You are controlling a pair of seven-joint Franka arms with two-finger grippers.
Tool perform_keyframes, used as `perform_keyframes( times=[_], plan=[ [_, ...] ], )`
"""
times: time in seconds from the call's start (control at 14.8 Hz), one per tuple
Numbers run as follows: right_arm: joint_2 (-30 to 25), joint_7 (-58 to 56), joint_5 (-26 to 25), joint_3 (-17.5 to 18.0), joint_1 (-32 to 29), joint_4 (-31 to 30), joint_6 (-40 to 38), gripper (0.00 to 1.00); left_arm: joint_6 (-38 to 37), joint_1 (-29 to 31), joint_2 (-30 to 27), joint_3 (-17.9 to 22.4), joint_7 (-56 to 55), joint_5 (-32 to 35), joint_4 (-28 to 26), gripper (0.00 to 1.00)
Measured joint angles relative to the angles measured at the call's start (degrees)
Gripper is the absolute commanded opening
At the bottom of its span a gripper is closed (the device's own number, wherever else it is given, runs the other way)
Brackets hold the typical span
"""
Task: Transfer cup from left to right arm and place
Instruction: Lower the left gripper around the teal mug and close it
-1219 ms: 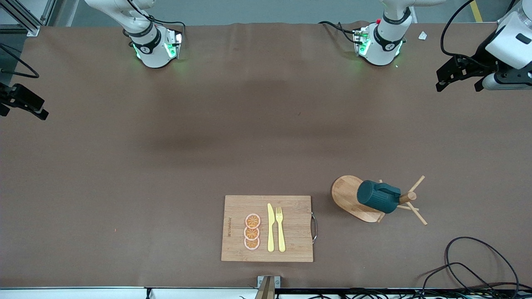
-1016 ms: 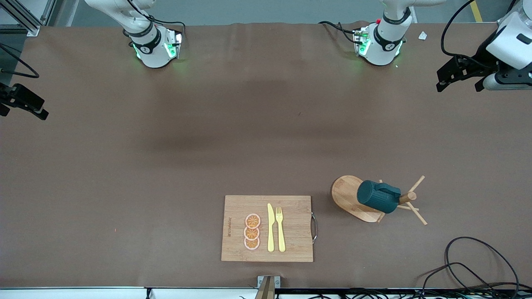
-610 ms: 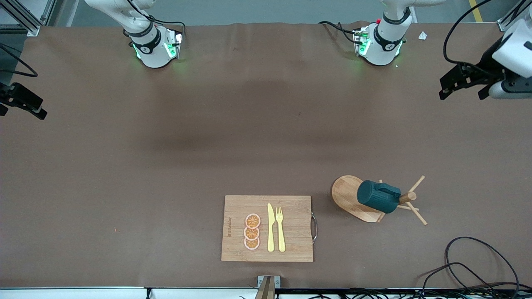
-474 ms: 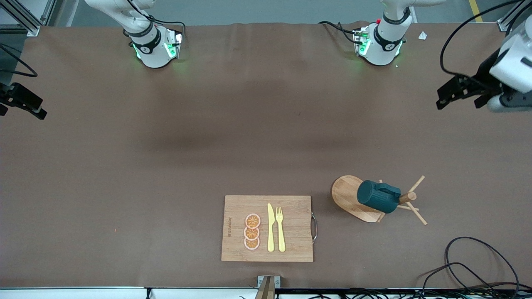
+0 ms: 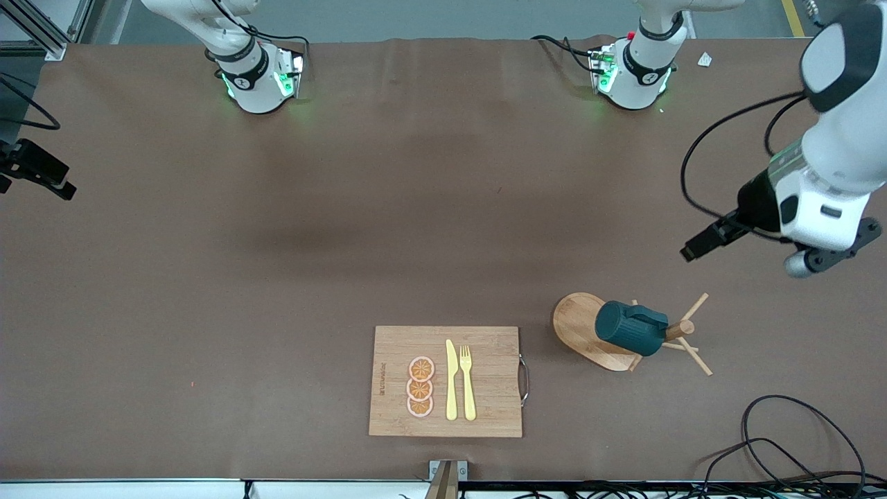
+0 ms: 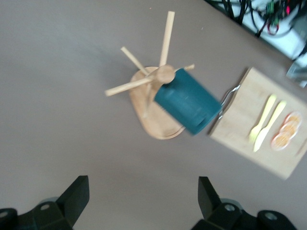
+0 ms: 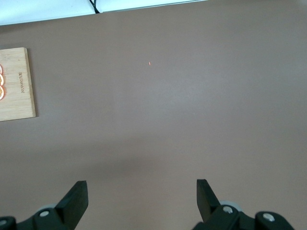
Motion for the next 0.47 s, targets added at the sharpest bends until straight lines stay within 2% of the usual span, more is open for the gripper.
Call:
perform_keyframes(
  times=[0.27, 0.47],
  plan=[
    [0.1, 0.0, -0.1, 0.0, 0.0, 0.0, 0.1, 1.00, 9.8, 0.0, 4.2, 0.0, -12.0, -4.2, 0.1, 1.00],
    [0.1, 0.0, -0.2, -0.1, 0.0, 0.0, 0.1, 1.00, 14.5, -0.1, 7.2, -0.6, -20.8, -5.9, 0.1, 1.00]
  ],
)
